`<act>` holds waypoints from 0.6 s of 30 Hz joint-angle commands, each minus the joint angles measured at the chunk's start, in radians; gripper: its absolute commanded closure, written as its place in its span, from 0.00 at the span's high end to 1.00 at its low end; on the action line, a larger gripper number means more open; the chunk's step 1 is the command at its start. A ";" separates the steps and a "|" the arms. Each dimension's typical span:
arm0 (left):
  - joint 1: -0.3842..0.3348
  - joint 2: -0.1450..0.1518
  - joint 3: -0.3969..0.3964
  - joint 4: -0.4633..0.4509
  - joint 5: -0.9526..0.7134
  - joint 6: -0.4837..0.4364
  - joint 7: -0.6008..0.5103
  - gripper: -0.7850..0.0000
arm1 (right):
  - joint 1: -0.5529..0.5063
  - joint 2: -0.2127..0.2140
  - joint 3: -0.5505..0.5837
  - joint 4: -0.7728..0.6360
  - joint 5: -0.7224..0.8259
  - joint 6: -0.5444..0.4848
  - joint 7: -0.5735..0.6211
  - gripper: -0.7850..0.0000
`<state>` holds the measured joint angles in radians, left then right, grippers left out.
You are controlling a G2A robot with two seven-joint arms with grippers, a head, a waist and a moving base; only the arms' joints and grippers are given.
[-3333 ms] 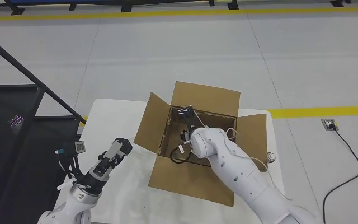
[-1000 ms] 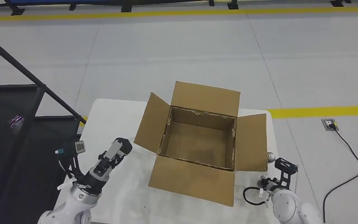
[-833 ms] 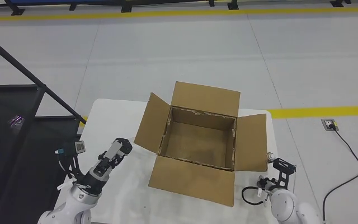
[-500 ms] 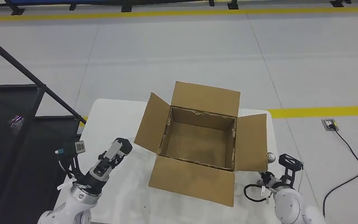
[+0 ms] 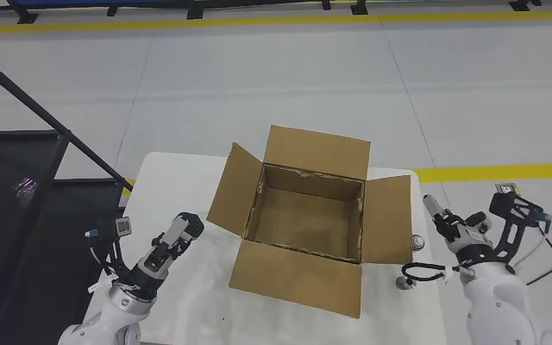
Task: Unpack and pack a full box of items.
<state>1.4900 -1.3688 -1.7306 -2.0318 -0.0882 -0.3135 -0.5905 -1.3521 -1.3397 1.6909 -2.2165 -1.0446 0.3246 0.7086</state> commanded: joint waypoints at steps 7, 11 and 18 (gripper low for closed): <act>0.050 0.006 -0.030 -0.032 0.041 0.023 0.086 1.00 | 0.278 0.008 -0.135 0.274 -0.053 -0.048 0.252 1.00; 0.082 0.009 -0.058 -0.042 0.030 0.022 0.112 1.00 | 0.338 0.009 -0.167 0.349 -0.043 -0.062 0.293 1.00; 0.114 0.015 -0.078 -0.051 0.009 0.010 0.127 1.00 | 0.380 0.009 -0.208 0.393 -0.027 -0.072 0.311 1.00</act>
<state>1.6014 -1.3548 -1.8076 -2.0810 -0.0765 -0.3024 -0.4653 -0.9763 -1.3304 1.4903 -1.8264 -1.0727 0.2510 1.0189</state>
